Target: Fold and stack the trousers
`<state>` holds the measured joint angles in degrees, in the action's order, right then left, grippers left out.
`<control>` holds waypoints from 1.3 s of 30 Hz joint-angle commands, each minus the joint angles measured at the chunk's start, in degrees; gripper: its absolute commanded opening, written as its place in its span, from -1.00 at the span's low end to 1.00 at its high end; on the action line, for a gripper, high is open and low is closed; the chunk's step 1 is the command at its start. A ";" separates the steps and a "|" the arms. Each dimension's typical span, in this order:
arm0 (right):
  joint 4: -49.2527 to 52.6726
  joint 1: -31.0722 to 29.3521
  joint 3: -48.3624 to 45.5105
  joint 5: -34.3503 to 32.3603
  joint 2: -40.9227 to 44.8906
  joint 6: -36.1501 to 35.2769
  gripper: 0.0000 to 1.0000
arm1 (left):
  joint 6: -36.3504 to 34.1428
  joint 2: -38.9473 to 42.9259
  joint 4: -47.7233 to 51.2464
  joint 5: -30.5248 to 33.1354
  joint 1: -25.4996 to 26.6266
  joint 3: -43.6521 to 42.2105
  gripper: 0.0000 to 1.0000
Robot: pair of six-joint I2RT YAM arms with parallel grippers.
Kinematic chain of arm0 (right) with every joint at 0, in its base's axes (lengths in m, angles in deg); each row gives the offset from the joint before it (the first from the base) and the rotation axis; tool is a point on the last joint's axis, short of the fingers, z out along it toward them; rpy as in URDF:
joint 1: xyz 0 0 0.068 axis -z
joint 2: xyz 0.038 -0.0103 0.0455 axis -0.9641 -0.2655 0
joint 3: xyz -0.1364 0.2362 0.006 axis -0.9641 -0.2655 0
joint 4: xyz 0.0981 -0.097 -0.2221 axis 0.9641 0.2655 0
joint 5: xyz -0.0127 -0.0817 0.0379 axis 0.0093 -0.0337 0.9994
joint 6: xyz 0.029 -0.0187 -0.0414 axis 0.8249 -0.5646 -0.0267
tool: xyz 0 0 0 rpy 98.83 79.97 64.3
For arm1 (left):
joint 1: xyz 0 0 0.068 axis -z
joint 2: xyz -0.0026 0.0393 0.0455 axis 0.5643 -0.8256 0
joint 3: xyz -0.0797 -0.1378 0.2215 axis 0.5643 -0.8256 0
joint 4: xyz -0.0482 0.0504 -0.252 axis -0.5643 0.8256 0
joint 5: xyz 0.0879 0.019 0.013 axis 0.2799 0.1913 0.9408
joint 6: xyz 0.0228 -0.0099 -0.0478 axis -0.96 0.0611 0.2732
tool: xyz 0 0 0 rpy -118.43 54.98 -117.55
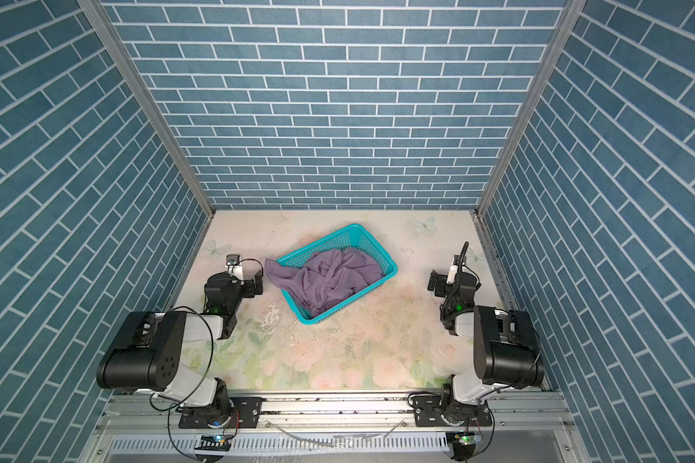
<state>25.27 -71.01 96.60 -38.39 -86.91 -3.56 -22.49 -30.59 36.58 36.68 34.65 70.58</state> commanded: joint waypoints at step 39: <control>19.46 -4.10 5.46 -17.05 14.33 0.07 0.98 | -2.05 7.20 23.01 -5.31 0.50 9.35 0.99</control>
<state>34.01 -73.72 97.06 -46.70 -79.50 -3.41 -23.48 -27.96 44.82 34.69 34.69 73.14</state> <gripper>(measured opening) 0.991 0.994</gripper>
